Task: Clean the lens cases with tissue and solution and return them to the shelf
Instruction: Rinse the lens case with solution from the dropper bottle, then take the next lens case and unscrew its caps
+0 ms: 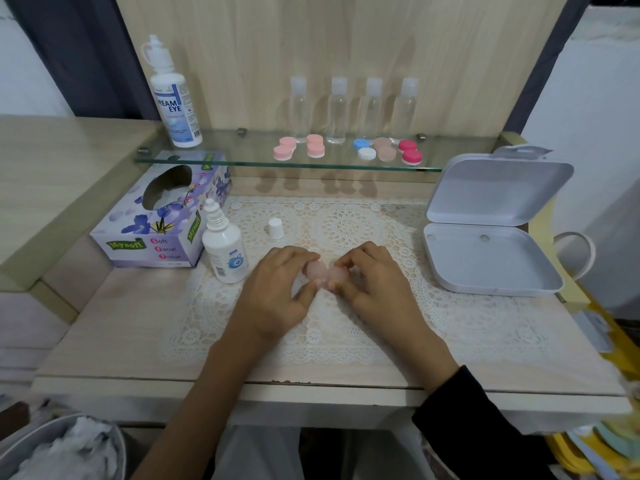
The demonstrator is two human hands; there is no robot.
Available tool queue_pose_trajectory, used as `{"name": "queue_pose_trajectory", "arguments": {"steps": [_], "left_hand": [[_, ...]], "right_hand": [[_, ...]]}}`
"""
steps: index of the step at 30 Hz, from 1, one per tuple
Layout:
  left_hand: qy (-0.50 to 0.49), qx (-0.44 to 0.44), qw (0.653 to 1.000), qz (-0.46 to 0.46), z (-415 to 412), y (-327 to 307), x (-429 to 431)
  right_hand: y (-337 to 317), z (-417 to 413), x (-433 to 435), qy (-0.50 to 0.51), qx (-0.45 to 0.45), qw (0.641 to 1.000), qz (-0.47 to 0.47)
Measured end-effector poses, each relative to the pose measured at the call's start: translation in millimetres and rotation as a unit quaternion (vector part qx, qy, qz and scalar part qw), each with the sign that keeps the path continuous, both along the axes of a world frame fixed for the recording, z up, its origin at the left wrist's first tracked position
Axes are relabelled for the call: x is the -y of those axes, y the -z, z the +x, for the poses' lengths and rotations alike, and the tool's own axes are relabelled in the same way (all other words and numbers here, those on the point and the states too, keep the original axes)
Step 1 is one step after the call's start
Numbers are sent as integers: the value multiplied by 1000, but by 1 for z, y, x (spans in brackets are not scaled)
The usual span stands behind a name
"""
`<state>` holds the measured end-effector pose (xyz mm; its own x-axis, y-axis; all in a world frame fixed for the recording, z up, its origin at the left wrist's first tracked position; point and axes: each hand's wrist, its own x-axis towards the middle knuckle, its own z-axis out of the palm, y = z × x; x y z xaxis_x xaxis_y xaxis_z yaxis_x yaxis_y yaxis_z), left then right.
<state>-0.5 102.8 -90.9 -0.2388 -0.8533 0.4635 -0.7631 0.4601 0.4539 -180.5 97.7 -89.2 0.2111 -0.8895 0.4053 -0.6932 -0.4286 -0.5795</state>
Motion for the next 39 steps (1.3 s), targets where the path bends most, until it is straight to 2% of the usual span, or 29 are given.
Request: {"name": "queue_pose_trajectory", "arguments": {"steps": [4, 8, 15, 20, 27, 39], "left_hand": [[-49, 53, 997, 16, -1, 3, -2], [-54, 100, 991, 63, -2, 2, -2], [-71, 157, 980, 101, -2, 3, 1], [-67, 133, 984, 99, -2, 2, 0], [-72, 87, 989, 94, -3, -3, -4], [-65, 63, 992, 93, 0, -1, -3]], "right_hand": [[-1, 1, -2, 29, 26, 999, -2], [0, 0, -2, 52, 13, 999, -8], [-1, 2, -5, 39, 8, 999, -3], [-4, 1, -6, 42, 39, 998, 4], [-13, -3, -1, 65, 141, 987, 33], [-70, -6, 44, 116, 115, 986, -34]]}}
